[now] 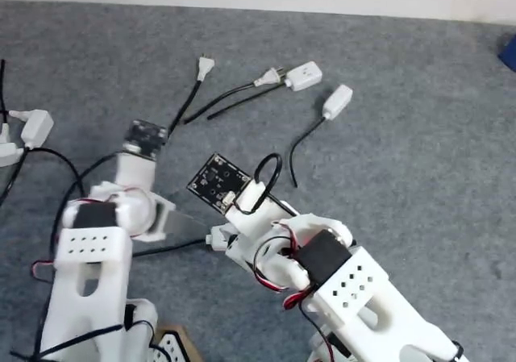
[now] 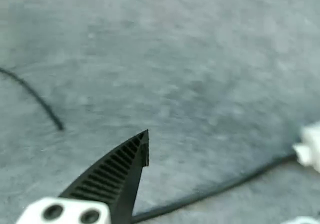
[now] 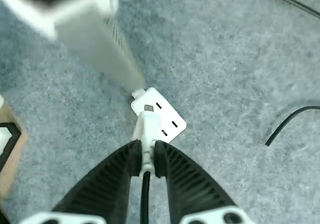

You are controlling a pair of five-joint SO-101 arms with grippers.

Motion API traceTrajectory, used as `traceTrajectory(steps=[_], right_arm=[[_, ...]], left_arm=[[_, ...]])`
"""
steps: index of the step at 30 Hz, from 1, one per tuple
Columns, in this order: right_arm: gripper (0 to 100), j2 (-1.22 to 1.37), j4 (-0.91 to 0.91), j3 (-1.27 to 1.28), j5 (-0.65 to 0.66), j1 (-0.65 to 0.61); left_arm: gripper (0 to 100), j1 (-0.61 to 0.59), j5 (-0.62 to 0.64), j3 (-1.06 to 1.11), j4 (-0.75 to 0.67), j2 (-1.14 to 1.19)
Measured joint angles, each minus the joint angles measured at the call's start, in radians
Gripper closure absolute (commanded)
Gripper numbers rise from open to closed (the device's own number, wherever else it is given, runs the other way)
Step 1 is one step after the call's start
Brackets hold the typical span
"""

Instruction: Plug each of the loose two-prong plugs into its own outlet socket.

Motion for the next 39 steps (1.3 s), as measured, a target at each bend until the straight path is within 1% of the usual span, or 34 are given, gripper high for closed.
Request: traceTrajectory(steps=[5, 7, 11, 14, 18, 21, 24, 32, 36, 39], right_arm=[[99.1, 0.008, 0.032, -0.002, 0.006, 0.000], [99.1, 0.060, 0.064, -0.025, 0.014, 0.000], [99.1, 0.269, 0.180, -0.157, 0.032, 0.000], [99.1, 0.477, 0.282, -0.338, 0.023, 0.000], [99.1, 0.730, 0.410, -0.669, -0.072, 0.008], [99.1, 0.905, 0.494, -0.908, -0.183, 0.017], [99.1, 1.034, 0.528, -1.063, -0.301, 0.049], [99.3, 1.065, 0.545, -1.080, -0.511, 0.143], [99.3, 1.059, 0.545, -0.961, -0.516, 0.163], [99.3, 0.994, 0.534, -0.879, -0.516, 0.163]], left_arm=[[45, -0.083, 0.000, 0.000, -0.046, 0.000], [45, -0.106, 0.000, 0.000, -0.057, 0.000], [45, -0.120, 0.000, 0.000, -0.068, 0.000], [45, -0.120, 0.000, 0.020, -0.098, 0.000], [45, -0.120, 0.000, 0.083, -0.161, 0.000], [45, -0.120, 0.000, 0.124, -0.212, 0.000], [45, -0.120, 0.000, 0.140, -0.244, 0.000], [45, -0.120, 0.000, 0.141, -0.253, 0.000], [45, -0.120, 0.000, 0.141, -0.253, 0.000], [45, -0.120, 0.000, 0.141, -0.253, 0.000]])
